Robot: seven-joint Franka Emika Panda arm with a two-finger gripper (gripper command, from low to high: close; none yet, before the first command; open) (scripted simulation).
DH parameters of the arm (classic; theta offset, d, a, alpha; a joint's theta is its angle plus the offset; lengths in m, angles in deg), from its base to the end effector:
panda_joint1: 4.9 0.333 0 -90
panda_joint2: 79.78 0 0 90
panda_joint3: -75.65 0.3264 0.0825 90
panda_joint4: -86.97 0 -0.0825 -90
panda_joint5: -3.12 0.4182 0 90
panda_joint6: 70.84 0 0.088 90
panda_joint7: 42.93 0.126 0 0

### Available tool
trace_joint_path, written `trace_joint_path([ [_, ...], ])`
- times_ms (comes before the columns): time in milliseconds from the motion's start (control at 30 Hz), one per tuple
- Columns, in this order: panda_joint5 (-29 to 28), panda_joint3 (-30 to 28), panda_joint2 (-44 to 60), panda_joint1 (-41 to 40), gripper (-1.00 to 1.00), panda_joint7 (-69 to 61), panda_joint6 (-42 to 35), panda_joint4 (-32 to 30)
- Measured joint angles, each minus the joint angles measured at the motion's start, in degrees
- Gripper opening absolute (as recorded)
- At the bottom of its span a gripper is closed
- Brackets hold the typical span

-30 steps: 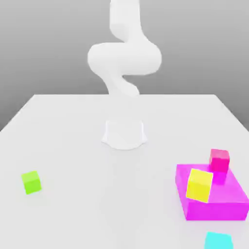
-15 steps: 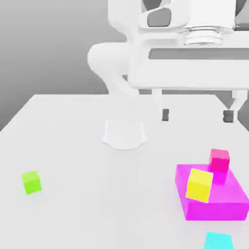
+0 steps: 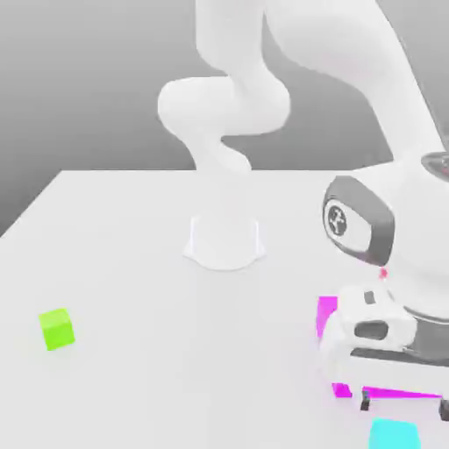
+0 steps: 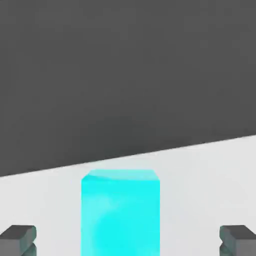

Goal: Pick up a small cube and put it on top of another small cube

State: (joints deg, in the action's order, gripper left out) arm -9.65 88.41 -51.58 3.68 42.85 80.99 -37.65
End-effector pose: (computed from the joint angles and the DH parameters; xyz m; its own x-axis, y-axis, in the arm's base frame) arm 0.5358 0.2208 0.1272 0.5788 -0.8155 0.0009 -0.8155 -0.5788 -0.0033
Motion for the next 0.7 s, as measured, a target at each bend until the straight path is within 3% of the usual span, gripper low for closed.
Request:
trace_joint_path([
  [33,-0.71,-0.73,2.08,0.61,0.0,0.57,1.54,0.46],
  [67,-1.26,-1.34,3.72,1.11,-1.0,0.99,2.78,0.82],
  [267,-1.46,-1.66,4.55,1.38,-1.0,1.15,3.52,1.0],
  [433,1.46,0.66,-2.98,-0.57,-1.0,-1.02,-2.2,-0.82],
  [700,1.06,-8.07,-12.5,-12.02,-1.0,-7.8,-2.31,-10.04],
])
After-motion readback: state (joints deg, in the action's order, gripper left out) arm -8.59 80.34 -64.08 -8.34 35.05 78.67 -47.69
